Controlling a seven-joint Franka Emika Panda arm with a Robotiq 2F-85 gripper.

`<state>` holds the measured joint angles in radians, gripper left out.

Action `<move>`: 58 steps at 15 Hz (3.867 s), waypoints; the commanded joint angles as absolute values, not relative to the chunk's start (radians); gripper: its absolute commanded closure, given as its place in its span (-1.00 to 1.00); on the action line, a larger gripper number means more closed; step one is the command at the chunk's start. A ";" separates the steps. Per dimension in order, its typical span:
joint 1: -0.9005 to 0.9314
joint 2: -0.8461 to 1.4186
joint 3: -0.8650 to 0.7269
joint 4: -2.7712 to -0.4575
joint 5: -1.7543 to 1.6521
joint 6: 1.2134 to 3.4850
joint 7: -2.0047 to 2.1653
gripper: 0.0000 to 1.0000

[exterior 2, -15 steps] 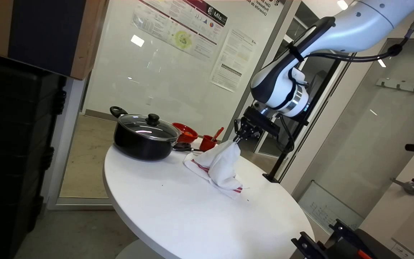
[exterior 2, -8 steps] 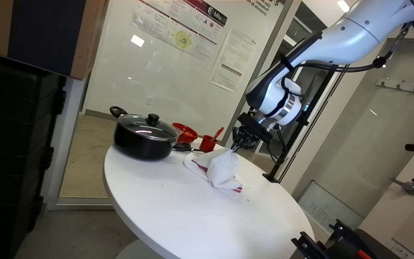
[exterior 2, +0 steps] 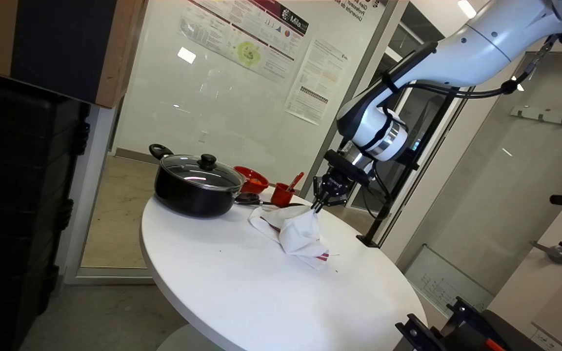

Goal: Pick up and put down the towel

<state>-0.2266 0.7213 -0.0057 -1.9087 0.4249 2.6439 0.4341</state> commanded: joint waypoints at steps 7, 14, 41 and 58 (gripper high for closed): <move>-0.202 1.044 -0.127 -1.463 0.477 2.360 0.850 1.00; -0.200 1.041 -0.130 -1.481 0.443 2.355 0.936 1.00; 0.031 1.204 -0.285 -1.417 0.154 2.389 2.115 0.45; 0.102 0.850 -0.218 -2.059 0.096 3.045 1.447 -1.00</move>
<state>0.0889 0.9557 -0.2315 -1.9058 0.1086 2.9414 1.5706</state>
